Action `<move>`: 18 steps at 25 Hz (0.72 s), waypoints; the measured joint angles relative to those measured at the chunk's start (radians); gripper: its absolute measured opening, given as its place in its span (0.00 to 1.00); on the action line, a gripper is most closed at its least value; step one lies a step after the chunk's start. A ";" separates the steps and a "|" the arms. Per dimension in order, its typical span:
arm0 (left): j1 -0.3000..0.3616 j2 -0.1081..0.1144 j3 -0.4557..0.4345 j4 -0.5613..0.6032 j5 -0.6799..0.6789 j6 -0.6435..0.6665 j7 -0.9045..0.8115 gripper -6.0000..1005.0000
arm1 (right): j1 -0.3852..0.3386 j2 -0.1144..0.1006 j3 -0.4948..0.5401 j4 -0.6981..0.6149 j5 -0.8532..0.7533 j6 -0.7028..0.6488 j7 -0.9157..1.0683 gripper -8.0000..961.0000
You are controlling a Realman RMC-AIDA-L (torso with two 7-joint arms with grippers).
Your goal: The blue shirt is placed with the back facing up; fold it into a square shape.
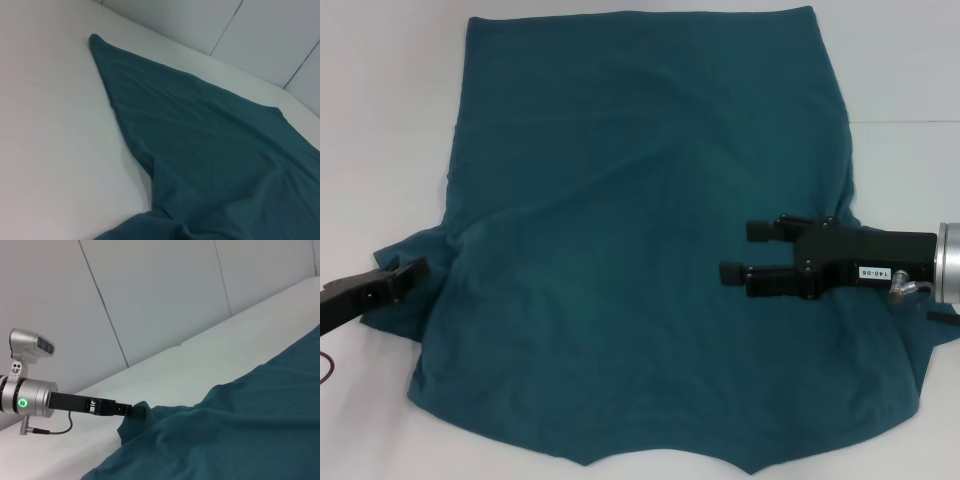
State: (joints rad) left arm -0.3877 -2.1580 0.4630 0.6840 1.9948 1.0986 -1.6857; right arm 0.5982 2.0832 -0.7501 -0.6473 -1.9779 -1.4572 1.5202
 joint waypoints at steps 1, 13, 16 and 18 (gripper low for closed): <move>0.000 0.001 0.000 0.000 0.000 -0.001 -0.001 0.32 | 0.000 0.000 0.000 0.000 0.000 0.000 0.000 0.98; -0.012 0.021 -0.007 0.029 0.033 -0.046 -0.019 0.03 | 0.011 0.002 0.022 0.037 0.005 0.010 -0.003 0.98; -0.018 0.028 -0.008 0.046 0.049 -0.073 -0.027 0.01 | 0.019 0.003 0.023 0.056 0.014 0.019 -0.007 0.98; -0.023 0.034 -0.009 0.055 0.052 -0.096 -0.028 0.01 | 0.022 0.003 0.023 0.063 0.017 0.024 -0.008 0.98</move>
State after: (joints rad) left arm -0.4106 -2.1240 0.4541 0.7390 2.0467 1.0028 -1.7134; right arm 0.6198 2.0863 -0.7270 -0.5841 -1.9605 -1.4337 1.5119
